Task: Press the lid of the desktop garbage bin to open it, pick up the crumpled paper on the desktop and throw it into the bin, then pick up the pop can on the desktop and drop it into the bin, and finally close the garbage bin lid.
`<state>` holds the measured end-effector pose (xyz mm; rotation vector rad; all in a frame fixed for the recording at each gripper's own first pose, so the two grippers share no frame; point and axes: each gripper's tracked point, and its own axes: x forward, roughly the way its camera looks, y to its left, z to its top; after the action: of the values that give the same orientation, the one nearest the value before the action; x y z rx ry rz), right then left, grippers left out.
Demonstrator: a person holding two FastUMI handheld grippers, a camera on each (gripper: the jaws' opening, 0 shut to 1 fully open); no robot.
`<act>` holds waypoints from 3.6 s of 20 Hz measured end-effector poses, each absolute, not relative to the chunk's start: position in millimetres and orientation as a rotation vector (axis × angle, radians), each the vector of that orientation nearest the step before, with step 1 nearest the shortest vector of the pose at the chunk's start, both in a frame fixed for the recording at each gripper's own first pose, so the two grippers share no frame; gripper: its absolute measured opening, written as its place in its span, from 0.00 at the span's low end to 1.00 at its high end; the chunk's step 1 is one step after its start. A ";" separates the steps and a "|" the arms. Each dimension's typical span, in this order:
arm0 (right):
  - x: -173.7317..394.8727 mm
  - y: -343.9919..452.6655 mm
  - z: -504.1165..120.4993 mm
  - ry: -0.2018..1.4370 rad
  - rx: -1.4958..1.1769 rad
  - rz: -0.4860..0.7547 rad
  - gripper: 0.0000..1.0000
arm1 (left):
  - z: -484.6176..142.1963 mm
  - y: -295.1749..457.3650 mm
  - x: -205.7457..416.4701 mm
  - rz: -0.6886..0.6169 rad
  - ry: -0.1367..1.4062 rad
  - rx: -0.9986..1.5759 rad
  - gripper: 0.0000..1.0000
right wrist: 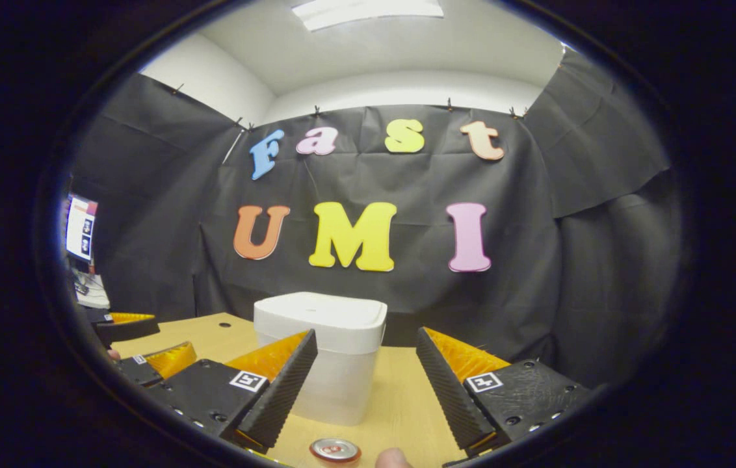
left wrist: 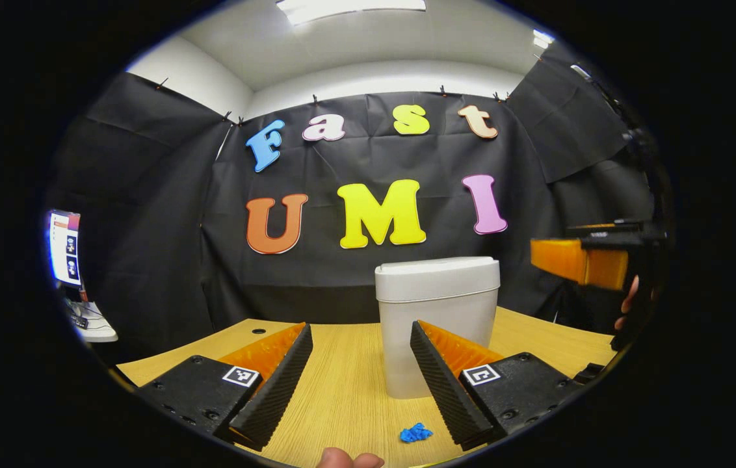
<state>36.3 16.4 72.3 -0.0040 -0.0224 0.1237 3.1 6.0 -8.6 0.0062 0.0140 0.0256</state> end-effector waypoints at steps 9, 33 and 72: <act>100.2 67.6 105.8 0.040 -0.075 0.256 0.66 | -13.1 13.0 5.6 0.023 0.027 -0.013 0.98; 170.2 90.5 35.7 0.440 0.006 0.409 0.01 | -28.3 15.7 11.7 0.027 0.071 -0.019 0.98; 47.7 -10.0 49.2 0.026 0.070 0.132 0.95 | -29.9 -19.5 10.6 -0.017 0.049 0.003 0.98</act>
<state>47.7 -10.0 49.2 0.0700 0.0263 0.1318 10.6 -19.5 -29.9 0.0027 0.0486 -0.0172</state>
